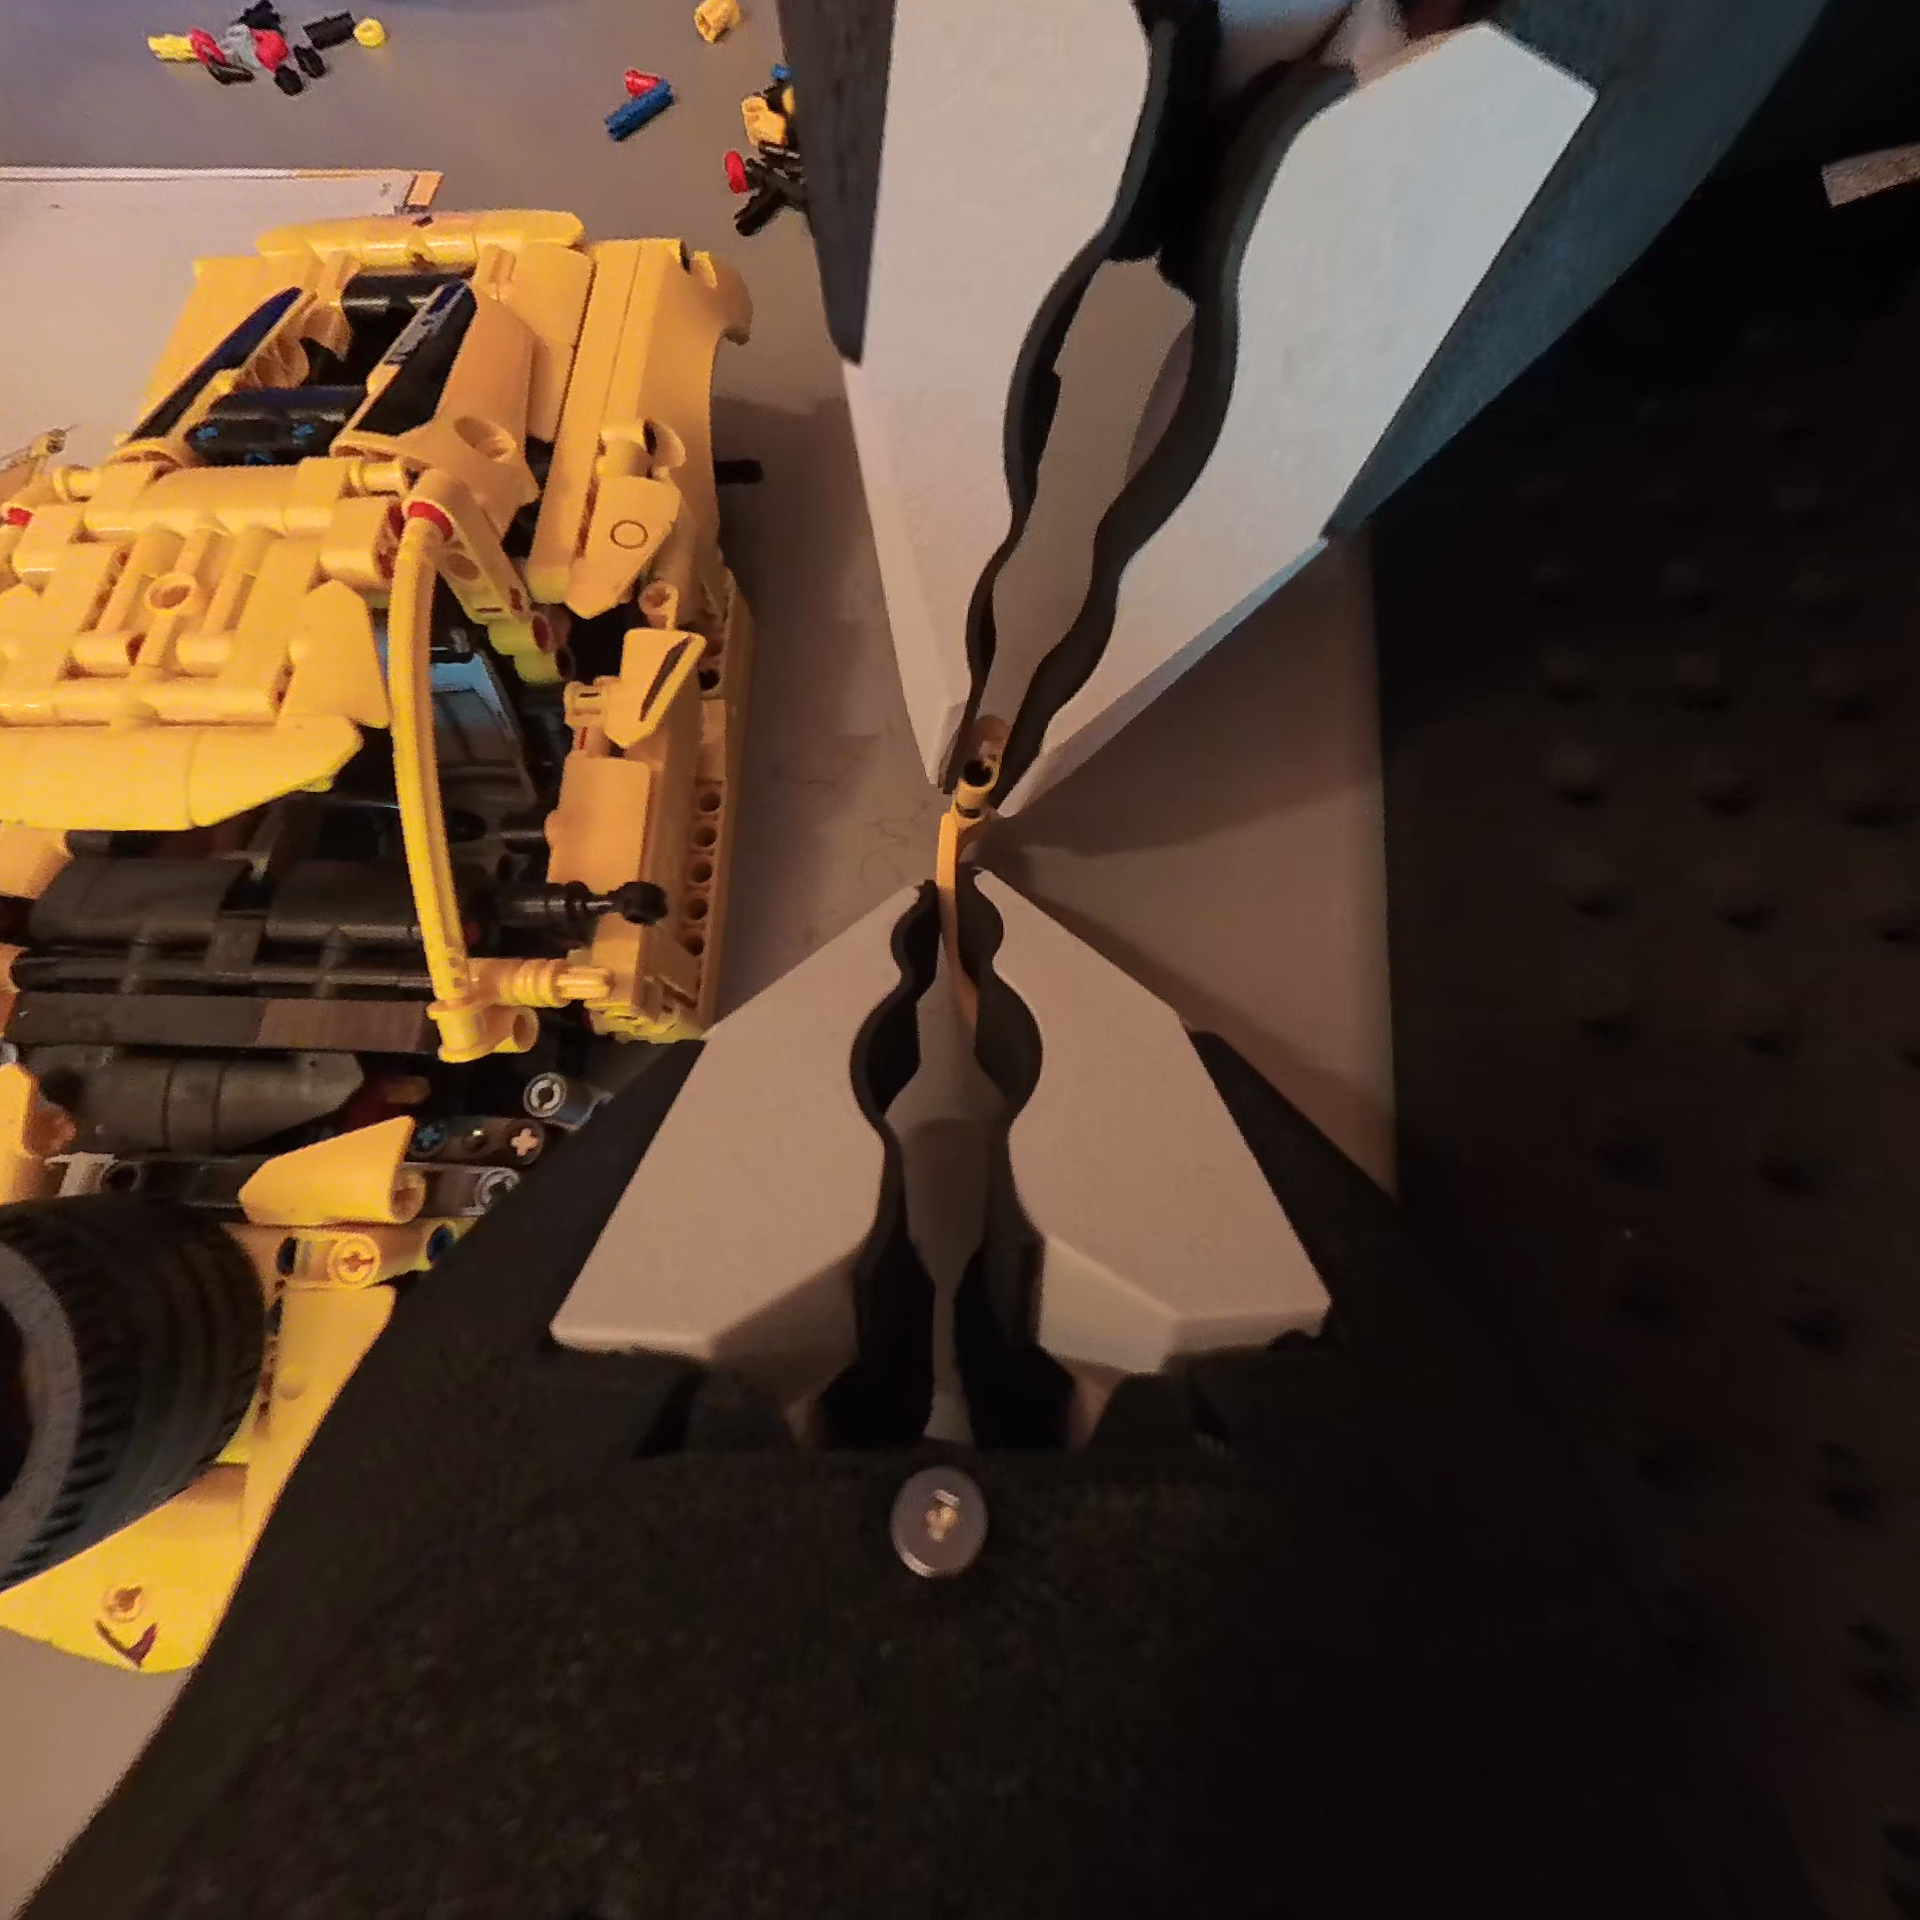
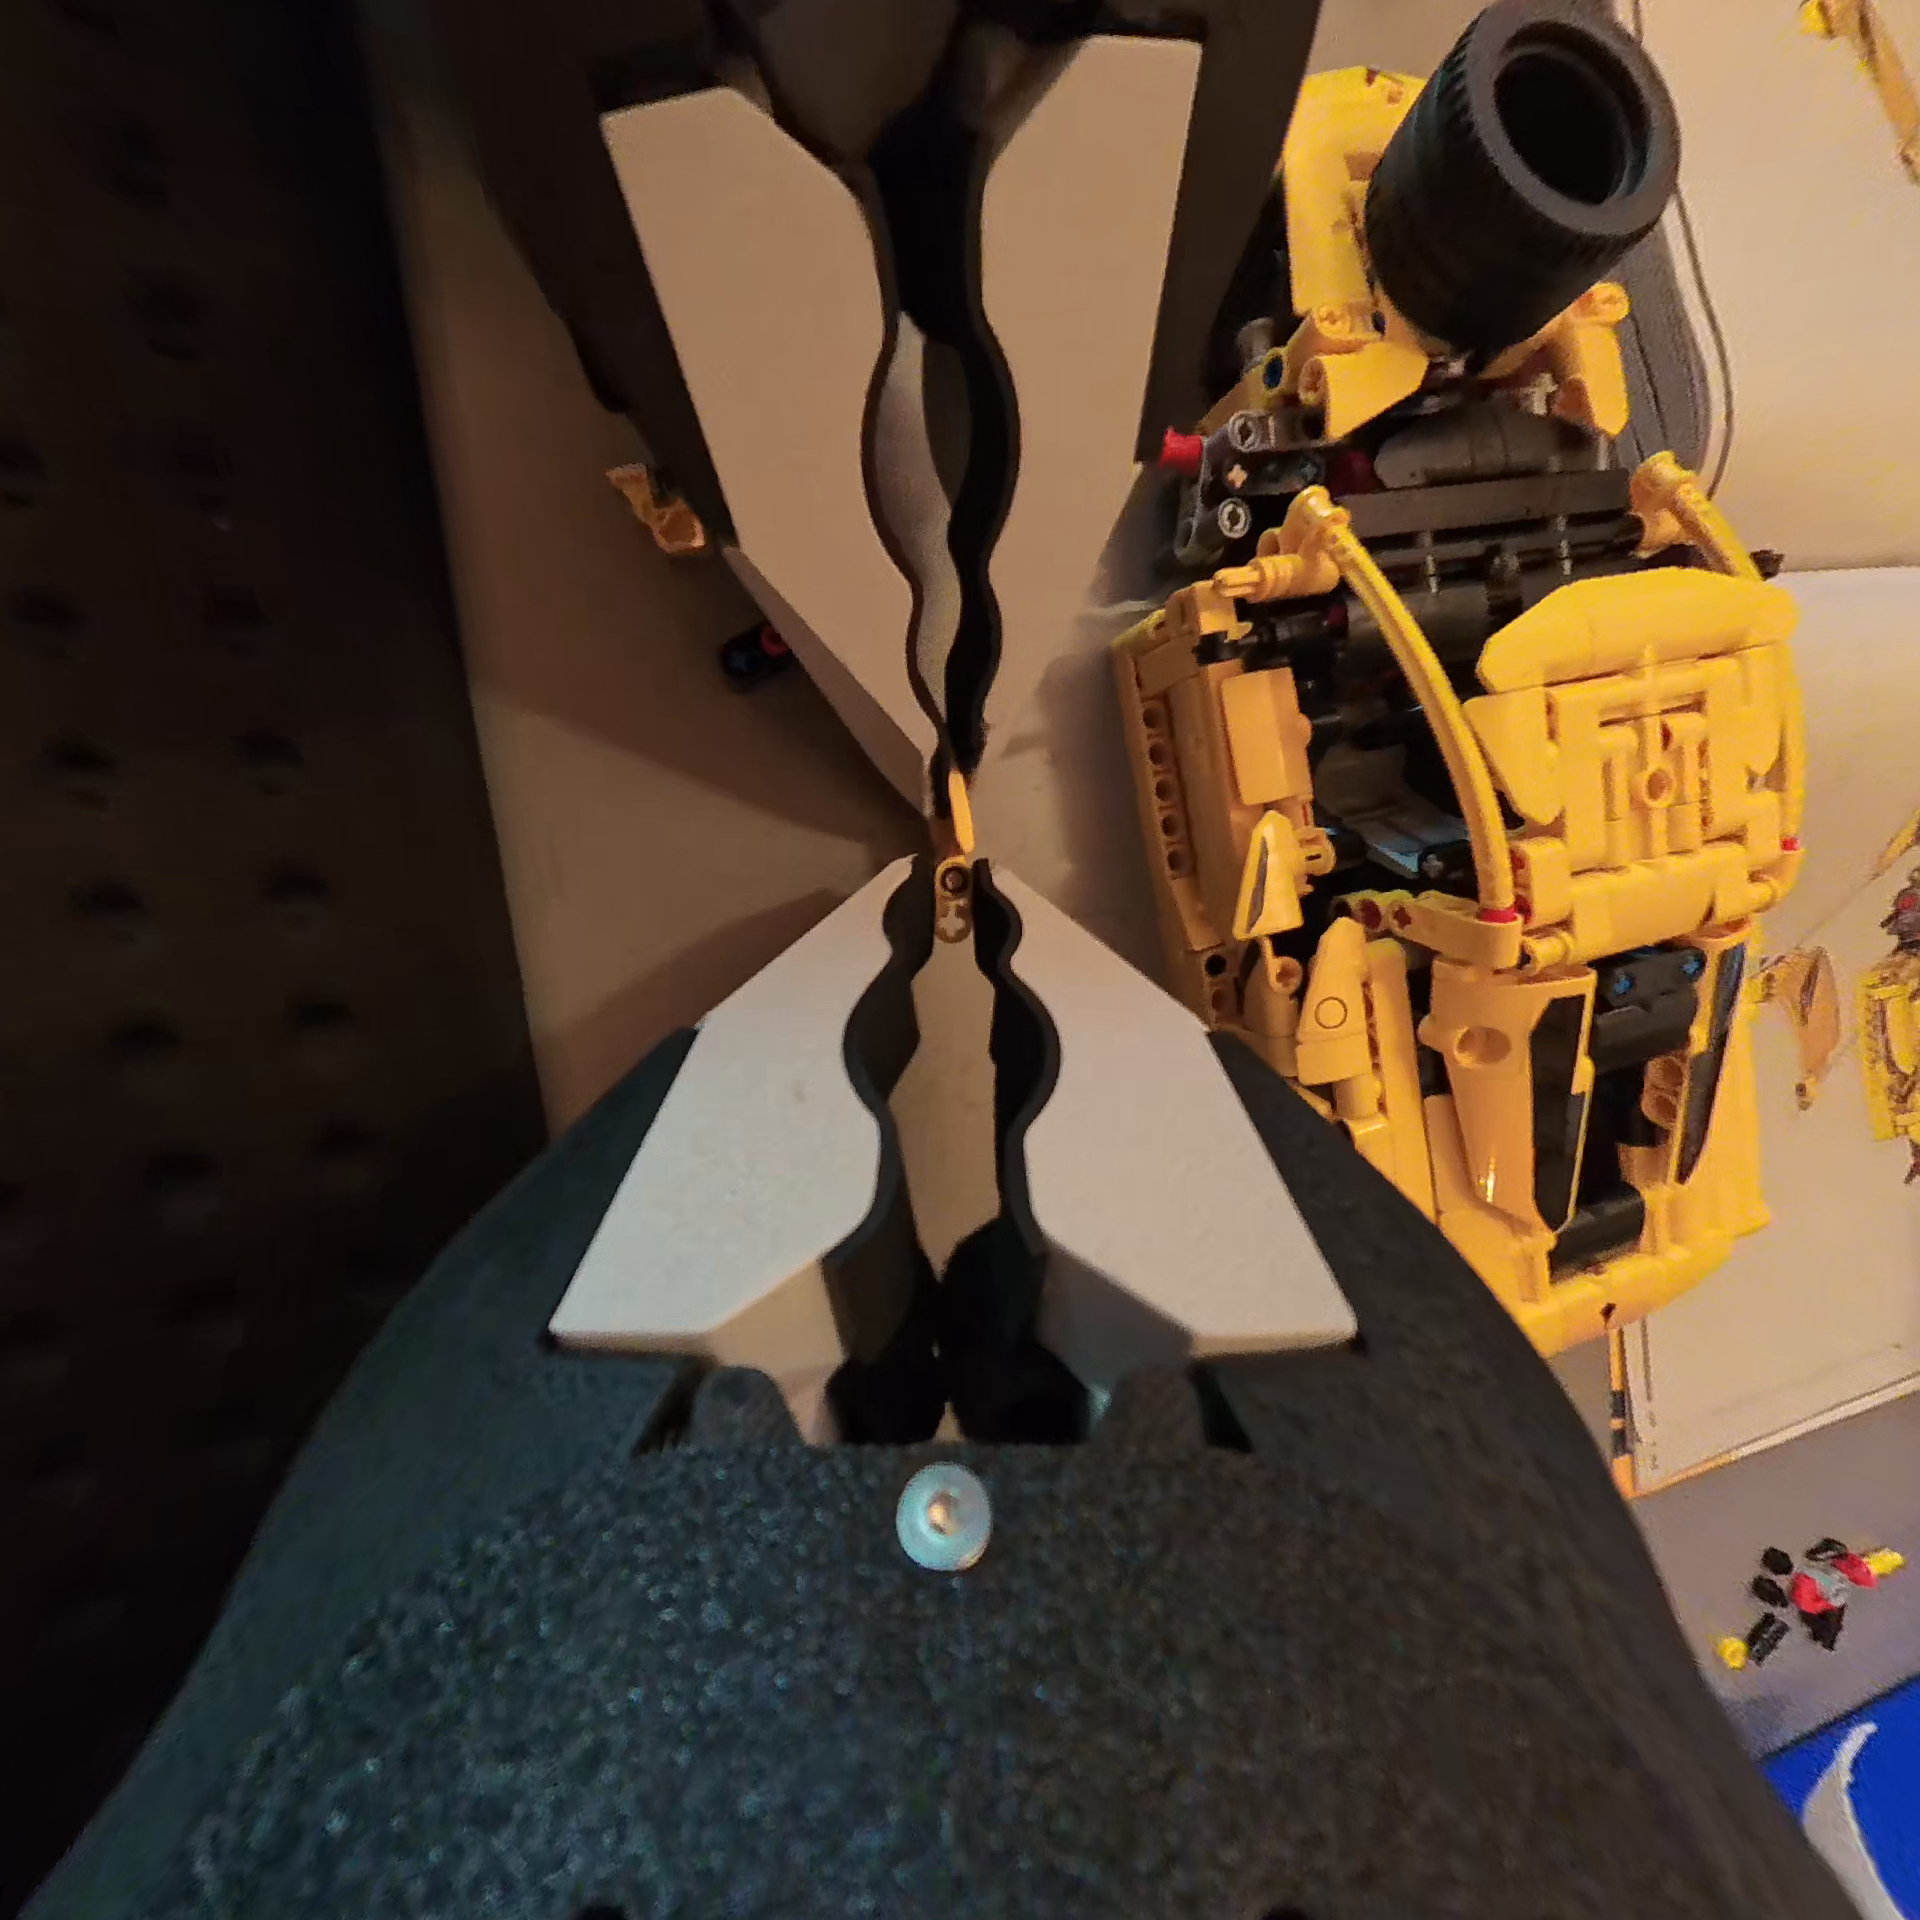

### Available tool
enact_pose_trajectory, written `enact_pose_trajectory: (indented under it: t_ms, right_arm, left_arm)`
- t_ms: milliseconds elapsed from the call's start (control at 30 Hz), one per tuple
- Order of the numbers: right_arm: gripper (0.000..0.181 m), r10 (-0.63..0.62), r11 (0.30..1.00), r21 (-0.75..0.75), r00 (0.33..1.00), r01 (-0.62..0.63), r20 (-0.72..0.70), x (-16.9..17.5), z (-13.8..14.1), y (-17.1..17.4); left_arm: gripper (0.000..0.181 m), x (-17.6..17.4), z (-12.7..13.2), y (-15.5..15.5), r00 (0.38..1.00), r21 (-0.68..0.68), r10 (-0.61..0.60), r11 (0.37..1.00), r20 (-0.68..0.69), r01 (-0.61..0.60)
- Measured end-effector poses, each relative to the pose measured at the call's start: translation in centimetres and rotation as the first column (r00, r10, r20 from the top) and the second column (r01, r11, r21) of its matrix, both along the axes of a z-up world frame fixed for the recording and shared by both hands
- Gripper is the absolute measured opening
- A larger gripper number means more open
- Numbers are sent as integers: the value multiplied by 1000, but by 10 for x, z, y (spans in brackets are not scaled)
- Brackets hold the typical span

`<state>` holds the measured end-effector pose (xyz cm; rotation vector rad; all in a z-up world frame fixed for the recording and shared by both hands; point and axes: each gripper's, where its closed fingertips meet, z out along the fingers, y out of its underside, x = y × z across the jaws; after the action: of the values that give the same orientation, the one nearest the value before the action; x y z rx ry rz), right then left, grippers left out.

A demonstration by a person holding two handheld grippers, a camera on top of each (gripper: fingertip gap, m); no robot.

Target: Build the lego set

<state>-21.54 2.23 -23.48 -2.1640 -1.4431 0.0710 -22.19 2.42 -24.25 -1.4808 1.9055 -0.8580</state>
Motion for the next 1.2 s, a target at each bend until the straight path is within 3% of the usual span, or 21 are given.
enact_pose_trajectory:
  t_ms: [367,467,700,1000,1200]
  right_arm:
    - [6,15,1000,-4,1000,-15,-22,1,0,0]
    - [6,-46,999,-26,993,44,-110,1,0,2]
    - [6,-63,996,63,998,62,3,-2,0,2]
    - [6,-162,986,10,975,165,-155,1,0,2]
    - [7,-155,977,119,971,178,-180,2,1,3]
  left_arm:
    - [3,0,0,0,1000,-27,18,999,-1,-18]
    - [3,0,0,0,1000,-33,23,999,-3,-23]
    - [3,0,0,0,1000,-12,27,1000,-1,-27]
    - [3,1,0,0,1000,-13,29,999,7,-29]
    - [3,1,0,0,1000,-11,29,1000,8,-29]
